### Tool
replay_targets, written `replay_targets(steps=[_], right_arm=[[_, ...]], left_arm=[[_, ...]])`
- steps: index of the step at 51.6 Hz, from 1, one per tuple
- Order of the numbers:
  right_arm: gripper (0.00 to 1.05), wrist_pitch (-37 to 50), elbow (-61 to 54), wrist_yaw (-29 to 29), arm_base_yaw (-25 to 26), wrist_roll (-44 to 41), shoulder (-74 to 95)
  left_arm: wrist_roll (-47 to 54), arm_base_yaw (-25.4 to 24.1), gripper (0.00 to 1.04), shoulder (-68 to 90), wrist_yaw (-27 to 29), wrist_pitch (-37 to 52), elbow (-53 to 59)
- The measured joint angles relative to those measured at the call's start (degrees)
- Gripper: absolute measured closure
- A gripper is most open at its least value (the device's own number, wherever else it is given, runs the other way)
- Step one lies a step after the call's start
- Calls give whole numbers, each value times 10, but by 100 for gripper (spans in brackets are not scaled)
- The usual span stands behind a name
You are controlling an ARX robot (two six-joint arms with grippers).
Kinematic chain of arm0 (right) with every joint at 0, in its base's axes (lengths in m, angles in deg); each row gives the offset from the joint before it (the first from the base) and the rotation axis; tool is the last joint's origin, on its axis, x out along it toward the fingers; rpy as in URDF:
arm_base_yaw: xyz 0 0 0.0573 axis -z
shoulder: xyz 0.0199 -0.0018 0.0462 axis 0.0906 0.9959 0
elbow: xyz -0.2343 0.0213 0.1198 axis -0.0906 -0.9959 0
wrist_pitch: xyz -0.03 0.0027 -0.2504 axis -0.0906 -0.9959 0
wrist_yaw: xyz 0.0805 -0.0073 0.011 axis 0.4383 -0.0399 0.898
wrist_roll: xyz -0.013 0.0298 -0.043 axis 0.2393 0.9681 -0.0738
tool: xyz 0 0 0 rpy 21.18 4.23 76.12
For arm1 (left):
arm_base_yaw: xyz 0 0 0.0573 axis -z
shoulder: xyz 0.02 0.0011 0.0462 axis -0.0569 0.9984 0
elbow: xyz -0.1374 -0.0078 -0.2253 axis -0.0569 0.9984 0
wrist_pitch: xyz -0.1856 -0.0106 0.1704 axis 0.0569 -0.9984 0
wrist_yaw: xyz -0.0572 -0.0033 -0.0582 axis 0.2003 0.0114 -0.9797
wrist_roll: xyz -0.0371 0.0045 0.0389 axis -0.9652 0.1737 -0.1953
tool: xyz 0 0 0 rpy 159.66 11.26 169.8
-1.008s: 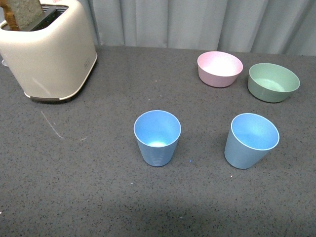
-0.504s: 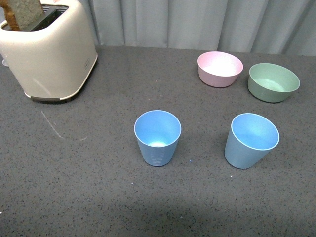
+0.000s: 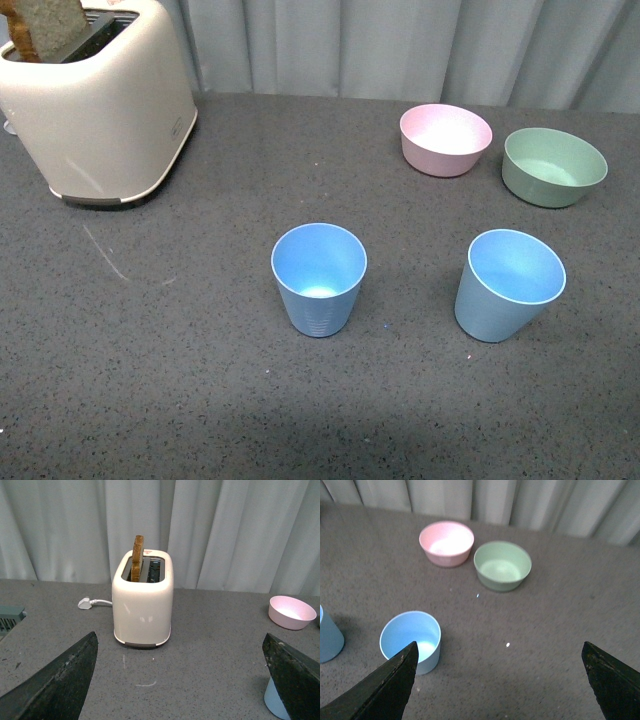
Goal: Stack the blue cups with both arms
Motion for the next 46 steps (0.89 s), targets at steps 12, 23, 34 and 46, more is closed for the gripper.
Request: replay_targets(steps=[12, 23, 34, 46], right_arm=[[10, -30, 137, 29, -3, 39, 314], [10, -74, 240, 29, -39, 71, 466], [10, -112, 311, 12, -64, 93, 561], [49, -133, 337, -3, -78, 107, 598]], left_arm=[[0, 0, 7, 0, 0, 0, 0], [0, 0, 7, 0, 0, 0, 0], [0, 0, 7, 0, 0, 0, 0], [0, 0, 7, 0, 0, 0, 0]])
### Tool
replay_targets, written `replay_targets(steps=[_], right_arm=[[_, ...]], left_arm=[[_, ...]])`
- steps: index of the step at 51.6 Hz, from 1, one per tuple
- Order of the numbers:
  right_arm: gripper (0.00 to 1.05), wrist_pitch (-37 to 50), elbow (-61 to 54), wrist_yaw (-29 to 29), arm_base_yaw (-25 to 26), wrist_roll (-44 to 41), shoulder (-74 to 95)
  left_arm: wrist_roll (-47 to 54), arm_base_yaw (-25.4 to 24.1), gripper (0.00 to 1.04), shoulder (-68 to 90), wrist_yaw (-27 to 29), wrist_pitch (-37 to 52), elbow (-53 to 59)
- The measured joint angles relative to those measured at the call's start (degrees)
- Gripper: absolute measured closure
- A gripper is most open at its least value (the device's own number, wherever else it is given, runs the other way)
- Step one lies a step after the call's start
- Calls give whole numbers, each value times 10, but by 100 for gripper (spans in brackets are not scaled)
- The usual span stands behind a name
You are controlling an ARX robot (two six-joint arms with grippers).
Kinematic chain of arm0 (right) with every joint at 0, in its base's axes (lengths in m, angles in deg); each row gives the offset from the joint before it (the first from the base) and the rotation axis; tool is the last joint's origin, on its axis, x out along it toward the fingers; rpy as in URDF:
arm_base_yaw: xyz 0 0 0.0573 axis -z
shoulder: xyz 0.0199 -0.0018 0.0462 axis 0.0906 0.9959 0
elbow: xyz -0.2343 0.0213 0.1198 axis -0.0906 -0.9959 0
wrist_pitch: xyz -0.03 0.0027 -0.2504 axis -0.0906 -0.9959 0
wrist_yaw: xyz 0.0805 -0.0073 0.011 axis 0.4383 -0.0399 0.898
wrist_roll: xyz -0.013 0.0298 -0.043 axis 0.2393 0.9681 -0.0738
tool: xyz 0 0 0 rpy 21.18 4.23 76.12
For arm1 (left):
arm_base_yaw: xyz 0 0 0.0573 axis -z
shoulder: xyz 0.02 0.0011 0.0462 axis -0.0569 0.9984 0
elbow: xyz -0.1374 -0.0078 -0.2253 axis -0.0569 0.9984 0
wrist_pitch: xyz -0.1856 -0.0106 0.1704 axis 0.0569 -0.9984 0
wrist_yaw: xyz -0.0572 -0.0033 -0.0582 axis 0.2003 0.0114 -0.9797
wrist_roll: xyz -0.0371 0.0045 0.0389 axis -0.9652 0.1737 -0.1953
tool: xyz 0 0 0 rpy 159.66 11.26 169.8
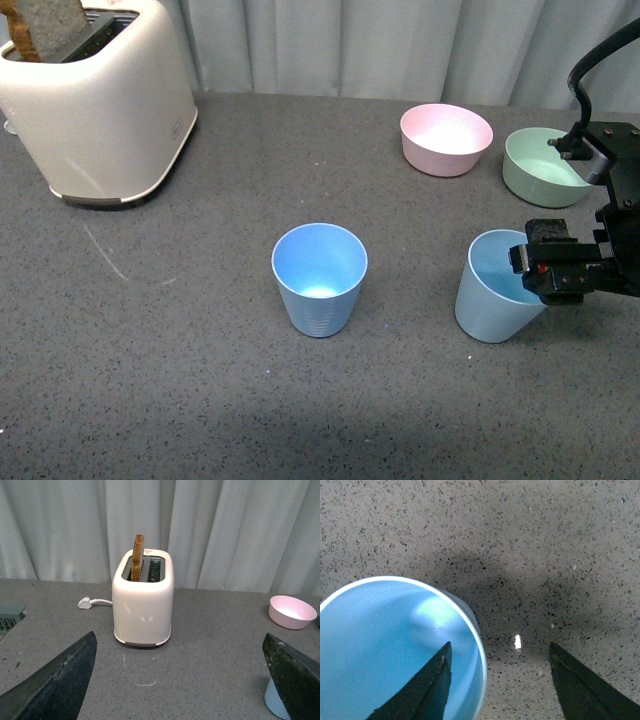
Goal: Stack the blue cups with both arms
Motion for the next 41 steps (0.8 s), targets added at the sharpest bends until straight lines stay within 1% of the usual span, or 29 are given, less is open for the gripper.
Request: replay_targets(steps=[7, 9, 15, 20, 25, 28, 36, 41], right_arm=[[76, 0, 3, -8, -2, 0, 0], [79, 0, 3, -9, -2, 0, 0], [95, 0, 3, -7, 0, 0, -1], [104, -2, 4, 8, 2, 4, -9], [104, -6, 4, 7, 3, 5, -19], [104, -12, 4, 20, 5, 7, -28], [104, -39, 11, 68, 5, 15, -78], [104, -56, 38, 107, -17, 23, -115]], left_arm=[[0, 0, 7, 0, 0, 0, 0], [0, 0, 7, 0, 0, 0, 0], [0, 0, 7, 0, 0, 0, 0], [0, 0, 7, 0, 0, 0, 0], [0, 0, 7, 0, 0, 0, 0], [0, 0, 7, 0, 0, 0, 0], [0, 0, 7, 0, 0, 0, 0], [0, 0, 7, 0, 0, 0, 0]])
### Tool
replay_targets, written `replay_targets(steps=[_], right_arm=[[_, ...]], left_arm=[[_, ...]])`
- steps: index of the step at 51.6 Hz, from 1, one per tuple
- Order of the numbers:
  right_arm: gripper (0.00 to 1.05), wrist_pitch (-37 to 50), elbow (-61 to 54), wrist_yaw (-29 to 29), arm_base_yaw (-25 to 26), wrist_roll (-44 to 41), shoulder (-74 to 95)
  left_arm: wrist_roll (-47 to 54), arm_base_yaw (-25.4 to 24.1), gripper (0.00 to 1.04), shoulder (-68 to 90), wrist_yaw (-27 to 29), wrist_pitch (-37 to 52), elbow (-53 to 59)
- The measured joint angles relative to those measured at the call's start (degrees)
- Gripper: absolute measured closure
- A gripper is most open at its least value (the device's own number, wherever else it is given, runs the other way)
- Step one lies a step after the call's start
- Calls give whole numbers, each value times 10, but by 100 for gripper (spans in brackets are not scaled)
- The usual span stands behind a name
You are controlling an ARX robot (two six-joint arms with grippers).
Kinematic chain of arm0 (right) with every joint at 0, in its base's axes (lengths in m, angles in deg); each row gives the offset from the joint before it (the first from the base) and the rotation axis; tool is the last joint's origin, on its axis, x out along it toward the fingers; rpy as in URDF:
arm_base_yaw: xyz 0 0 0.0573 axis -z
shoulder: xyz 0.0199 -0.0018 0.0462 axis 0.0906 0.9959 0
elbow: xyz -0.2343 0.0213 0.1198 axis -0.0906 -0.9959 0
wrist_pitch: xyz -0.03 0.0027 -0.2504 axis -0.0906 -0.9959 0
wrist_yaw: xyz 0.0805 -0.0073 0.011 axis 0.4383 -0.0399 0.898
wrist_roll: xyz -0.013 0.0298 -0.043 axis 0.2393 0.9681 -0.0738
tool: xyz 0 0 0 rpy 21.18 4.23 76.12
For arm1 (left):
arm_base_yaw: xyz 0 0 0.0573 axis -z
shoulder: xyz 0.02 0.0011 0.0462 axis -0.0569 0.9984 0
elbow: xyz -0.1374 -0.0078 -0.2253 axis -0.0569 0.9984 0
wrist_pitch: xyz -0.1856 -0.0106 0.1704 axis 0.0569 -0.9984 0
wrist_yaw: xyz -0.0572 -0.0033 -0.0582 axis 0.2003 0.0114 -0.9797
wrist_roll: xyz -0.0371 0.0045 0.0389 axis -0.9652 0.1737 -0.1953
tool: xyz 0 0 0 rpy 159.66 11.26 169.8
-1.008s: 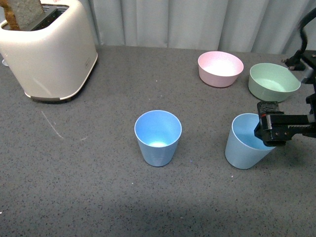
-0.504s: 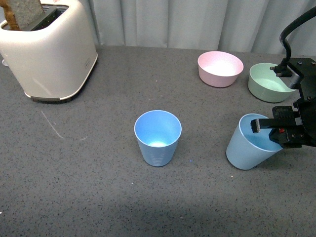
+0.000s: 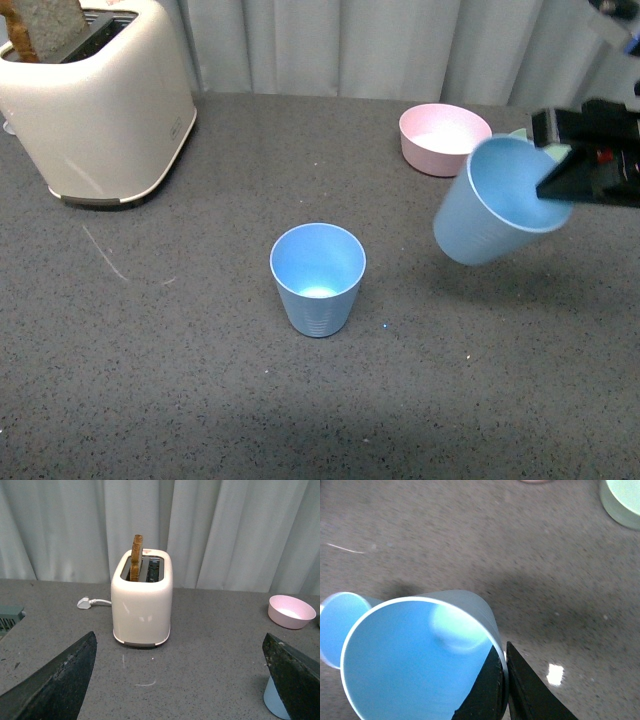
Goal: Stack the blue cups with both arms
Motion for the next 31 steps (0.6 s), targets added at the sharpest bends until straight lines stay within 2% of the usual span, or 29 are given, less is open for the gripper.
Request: replay_targets(steps=[6, 14, 31], right_arm=[[104, -9, 28, 24, -45, 11, -7], [104, -16, 54, 26, -107, 22, 4], [104, -21, 61, 10, -143, 35, 35]], left_arm=[[0, 0, 7, 0, 0, 0, 0], [0, 0, 7, 0, 0, 0, 0], [0, 0, 7, 0, 0, 0, 0]])
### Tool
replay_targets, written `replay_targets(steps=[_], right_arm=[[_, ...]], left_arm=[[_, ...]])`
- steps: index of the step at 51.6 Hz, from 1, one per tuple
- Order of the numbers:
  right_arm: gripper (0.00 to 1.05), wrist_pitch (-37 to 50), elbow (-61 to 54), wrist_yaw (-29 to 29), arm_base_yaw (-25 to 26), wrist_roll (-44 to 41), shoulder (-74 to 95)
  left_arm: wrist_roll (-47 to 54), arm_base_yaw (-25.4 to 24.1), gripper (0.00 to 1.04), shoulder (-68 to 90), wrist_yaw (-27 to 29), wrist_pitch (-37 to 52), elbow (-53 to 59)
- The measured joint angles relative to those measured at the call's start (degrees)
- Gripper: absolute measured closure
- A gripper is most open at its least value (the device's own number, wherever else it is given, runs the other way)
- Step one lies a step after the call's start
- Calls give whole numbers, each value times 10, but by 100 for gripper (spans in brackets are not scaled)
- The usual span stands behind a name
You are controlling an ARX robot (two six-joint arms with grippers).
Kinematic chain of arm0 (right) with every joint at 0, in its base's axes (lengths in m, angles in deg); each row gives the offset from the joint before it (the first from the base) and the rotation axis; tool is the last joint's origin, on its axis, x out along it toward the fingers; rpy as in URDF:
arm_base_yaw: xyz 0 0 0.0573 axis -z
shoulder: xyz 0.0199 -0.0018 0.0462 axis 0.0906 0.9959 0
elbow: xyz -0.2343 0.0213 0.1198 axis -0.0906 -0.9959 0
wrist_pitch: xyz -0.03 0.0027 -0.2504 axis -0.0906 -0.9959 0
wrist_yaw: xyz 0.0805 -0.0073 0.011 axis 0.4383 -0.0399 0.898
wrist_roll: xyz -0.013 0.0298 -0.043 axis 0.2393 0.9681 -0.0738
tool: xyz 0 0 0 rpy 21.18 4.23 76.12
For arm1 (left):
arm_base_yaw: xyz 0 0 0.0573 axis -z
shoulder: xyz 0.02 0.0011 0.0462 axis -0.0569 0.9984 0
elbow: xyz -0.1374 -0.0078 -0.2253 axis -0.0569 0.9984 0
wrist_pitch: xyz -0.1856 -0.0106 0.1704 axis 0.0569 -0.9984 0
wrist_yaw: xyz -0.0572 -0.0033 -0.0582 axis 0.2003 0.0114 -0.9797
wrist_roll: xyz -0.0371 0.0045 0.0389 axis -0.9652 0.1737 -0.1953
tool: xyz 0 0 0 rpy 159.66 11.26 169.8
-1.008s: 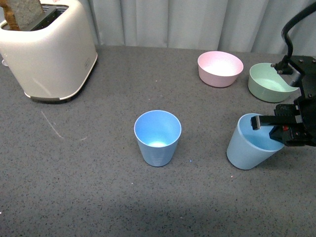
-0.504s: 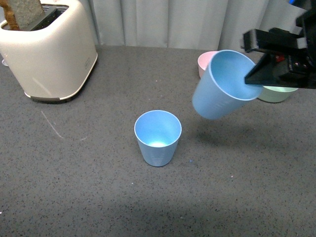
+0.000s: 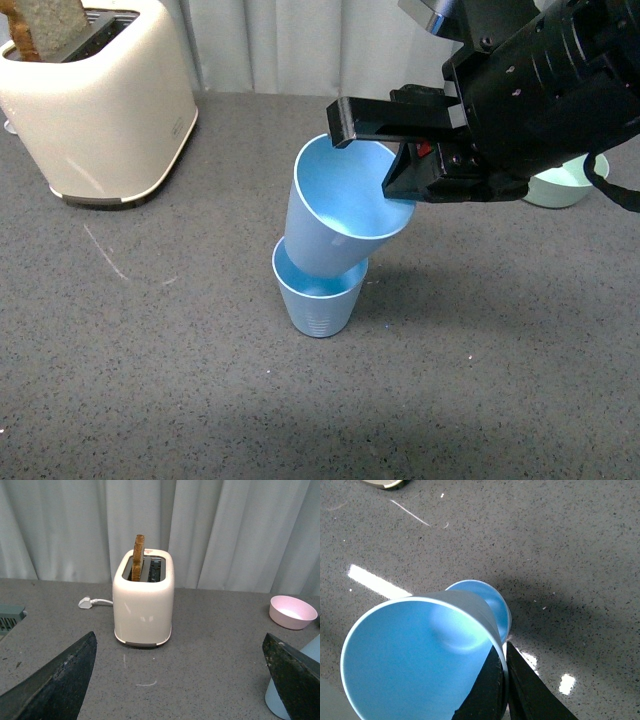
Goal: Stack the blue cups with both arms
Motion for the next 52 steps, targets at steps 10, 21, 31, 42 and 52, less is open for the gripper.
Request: replay_targets(steps=[10, 21, 31, 42, 52], right_arm=[[96, 5, 0, -5, -2, 0, 15], [68, 18, 0, 1, -2, 5, 17], [29, 73, -19, -15, 2, 9, -12], [20, 258, -94, -183, 6, -27, -41], [55, 702, -313, -320, 53, -99, -111]], left_arm=[[0, 0, 7, 0, 0, 0, 0], [0, 0, 7, 0, 0, 0, 0], [0, 0, 7, 0, 0, 0, 0], [0, 0, 7, 0, 0, 0, 0], [0, 0, 7, 0, 2, 0, 0]])
